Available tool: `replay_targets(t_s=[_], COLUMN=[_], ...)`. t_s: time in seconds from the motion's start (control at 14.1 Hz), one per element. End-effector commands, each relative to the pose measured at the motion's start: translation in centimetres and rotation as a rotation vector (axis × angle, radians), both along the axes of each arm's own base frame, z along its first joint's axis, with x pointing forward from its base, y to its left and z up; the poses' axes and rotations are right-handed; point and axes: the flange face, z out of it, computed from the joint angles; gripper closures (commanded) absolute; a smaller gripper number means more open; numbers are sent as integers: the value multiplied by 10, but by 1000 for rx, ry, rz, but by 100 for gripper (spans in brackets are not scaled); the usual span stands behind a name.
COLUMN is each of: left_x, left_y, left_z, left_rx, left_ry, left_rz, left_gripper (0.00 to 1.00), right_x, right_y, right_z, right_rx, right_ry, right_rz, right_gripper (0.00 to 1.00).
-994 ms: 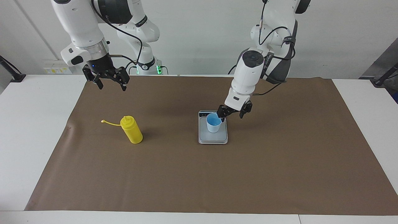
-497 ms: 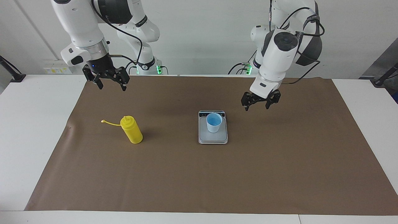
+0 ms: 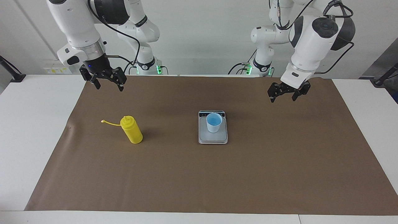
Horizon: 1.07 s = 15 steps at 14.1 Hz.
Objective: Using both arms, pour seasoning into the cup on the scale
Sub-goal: 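Release the cup on the scale and withdraw the left gripper, then open the right gripper and reach it to the yellow bottle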
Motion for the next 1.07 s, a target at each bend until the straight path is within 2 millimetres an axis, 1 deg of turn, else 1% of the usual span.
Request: replay_targets(t_s=[0.0, 0.07, 0.21, 0.28, 0.36, 0.57, 0.64, 0.71, 0.78, 0.92, 0.99], left_x=[-4, -3, -2, -4, -4, -8, -8, -7, -7, -6, -6], left_y=[19, 22, 39, 41, 42, 45, 47, 52, 54, 60, 69], left_z=[13, 13, 14, 16, 17, 27, 40, 50, 59, 67, 68], left_rx=[-18, -18, -20, -20, -23, -17, -13, -12, -14, -3, 13], left_ry=[7, 8, 15, 21, 22, 11, 0, 9, 14, 7, 10], left_rz=[20, 9, -6, -18, -31, -44, -58, -79, -105, -104, -97], left_gripper=[0, 0, 0, 0, 0, 0, 0, 0, 0, 0, 0], right_x=[-8, -13, -22, -25, -28, -40, -42, -46, -48, -49, -48], right_y=[-11, -26, -45, -57, -65, -91, -99, -108, -117, -140, -149], right_z=[-18, -29, -49, -60, -71, -108, -119, -133, -149, -188, -206], right_rx=[34, 67, 116, 126, 154, 225, 247, 283, 316, 376, 405], right_ry=[-33, -46, -96, -117, -140, -218, -246, -278, -314, -385, -433], right_rz=[153, 191, 298, 361, 424, 534, 567, 606, 644, 714, 750], right_gripper=[0, 0, 0, 0, 0, 0, 0, 0, 0, 0, 0])
